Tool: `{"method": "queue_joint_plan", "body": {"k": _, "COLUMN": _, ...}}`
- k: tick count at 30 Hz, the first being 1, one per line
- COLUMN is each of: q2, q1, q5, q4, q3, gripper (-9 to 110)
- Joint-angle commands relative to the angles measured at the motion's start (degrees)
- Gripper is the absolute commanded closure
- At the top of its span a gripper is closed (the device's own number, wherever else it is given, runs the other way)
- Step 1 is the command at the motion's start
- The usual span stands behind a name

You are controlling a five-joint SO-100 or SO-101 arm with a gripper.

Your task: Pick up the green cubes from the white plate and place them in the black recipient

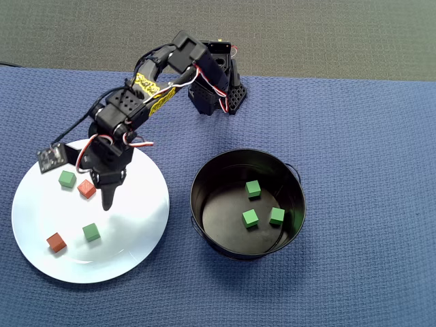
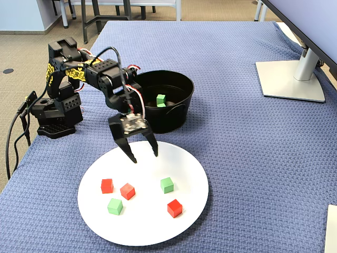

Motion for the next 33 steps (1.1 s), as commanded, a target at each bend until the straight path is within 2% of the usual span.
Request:
{"method": "queue_joint_plan", "body": {"k": 1, "q2": -2.11, "q1": 1.93, "q5": -6.86, "q4": -6.06, "q3": -5.1, "gripper": 82}}
{"method": "queue_joint_plan", "body": {"k": 6, "q2": -6.77, "q1": 2.29, "q5": -17.4, "q4": -9.49, "q3": -5.89, "gripper": 81}}
{"method": "queue_joint_plan", "body": {"k": 11, "q2": -8.79, "q1": 1.76, "q5": -20.92, "q4": -13.18, "q3": -6.42, "gripper": 79}}
{"method": "queue_joint_plan", "body": {"k": 33, "q2": -12.57, "q1": -4.04, "q5": -17.67, "q4": -12.39, "q3": -10.72, "gripper": 78}}
